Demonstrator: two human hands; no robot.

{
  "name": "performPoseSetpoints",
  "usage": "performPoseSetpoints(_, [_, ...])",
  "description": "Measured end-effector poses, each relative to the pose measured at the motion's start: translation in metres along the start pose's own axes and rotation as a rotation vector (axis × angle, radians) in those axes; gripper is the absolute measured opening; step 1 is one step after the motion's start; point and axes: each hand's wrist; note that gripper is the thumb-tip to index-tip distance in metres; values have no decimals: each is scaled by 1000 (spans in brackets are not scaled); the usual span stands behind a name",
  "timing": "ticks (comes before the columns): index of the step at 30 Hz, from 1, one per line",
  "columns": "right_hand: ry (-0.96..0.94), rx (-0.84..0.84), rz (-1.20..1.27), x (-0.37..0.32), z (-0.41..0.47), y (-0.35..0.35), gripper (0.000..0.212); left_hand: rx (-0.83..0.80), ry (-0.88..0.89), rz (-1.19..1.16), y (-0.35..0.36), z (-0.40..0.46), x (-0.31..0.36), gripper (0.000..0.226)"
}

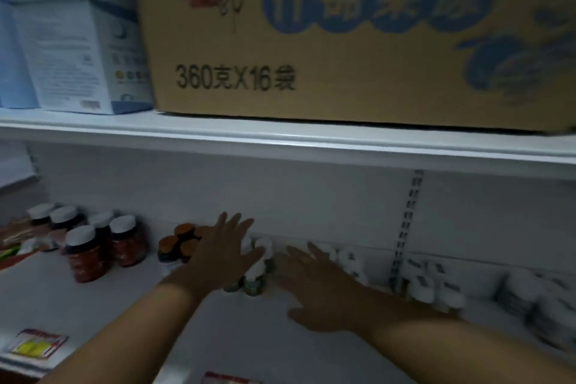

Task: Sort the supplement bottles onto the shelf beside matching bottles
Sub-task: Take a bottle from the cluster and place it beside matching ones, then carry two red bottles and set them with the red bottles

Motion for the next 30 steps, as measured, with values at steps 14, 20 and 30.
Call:
performPoseSetpoints(14, [627, -156, 74, 91, -404, 13, 73, -287, 497, 44, 153, -56, 388, 62])
performPoseSetpoints(20, [980, -142, 273, 109, -536, 33, 71, -419, 719, -44, 213, -74, 517, 61])
performPoseSetpoints(30, [1231, -229, 340, 198, -655, 65, 73, -644, 801, -221, 340, -50, 656, 65])
Point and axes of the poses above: each hand's wrist, its own z-axis towards the middle knuckle, its own y-axis out of the palm, x = y × z, and after that the axes turned 8 degrees about -z, right-handed
